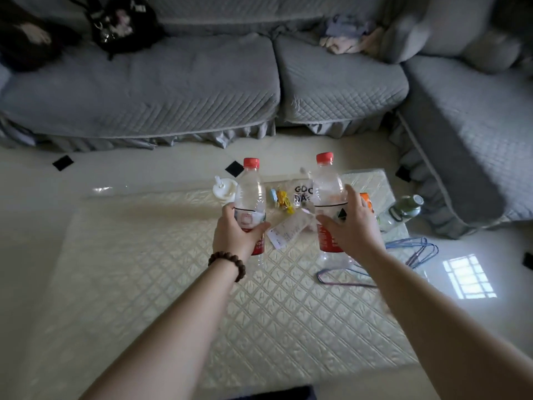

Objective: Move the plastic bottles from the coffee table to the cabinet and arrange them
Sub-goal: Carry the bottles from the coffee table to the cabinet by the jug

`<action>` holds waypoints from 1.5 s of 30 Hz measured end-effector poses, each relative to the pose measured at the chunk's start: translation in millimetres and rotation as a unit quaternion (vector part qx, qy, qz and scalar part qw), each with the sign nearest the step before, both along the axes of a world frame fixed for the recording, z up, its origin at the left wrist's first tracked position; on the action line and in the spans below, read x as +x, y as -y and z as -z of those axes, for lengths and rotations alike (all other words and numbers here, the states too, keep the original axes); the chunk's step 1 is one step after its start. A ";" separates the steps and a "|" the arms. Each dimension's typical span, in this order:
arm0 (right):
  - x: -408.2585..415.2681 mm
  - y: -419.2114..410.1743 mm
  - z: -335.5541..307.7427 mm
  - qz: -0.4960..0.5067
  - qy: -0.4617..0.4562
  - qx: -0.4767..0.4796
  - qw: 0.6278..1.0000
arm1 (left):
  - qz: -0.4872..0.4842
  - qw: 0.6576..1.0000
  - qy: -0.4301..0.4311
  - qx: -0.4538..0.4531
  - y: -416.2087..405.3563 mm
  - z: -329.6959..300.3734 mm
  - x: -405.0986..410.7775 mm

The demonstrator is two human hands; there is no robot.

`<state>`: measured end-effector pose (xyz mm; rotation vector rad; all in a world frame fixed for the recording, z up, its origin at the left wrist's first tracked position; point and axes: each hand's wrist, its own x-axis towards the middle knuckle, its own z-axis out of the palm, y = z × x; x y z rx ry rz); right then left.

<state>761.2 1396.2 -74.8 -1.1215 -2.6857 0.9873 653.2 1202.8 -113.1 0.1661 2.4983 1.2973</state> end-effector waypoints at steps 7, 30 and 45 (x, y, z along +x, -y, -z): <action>73.3 24.8 -49.6 0.110 -0.054 0.023 0.992 | 0.093 0.995 -0.031 0.019 16.6 -40.5 37.2; 386.6 190.8 -48.8 0.536 -0.081 0.062 0.838 | 0.505 0.859 0.018 0.076 -21.2 -44.1 288.7; 618.6 341.2 -44.4 0.753 -0.088 0.069 0.649 | 0.735 0.671 0.084 0.058 34.6 -60.0 567.6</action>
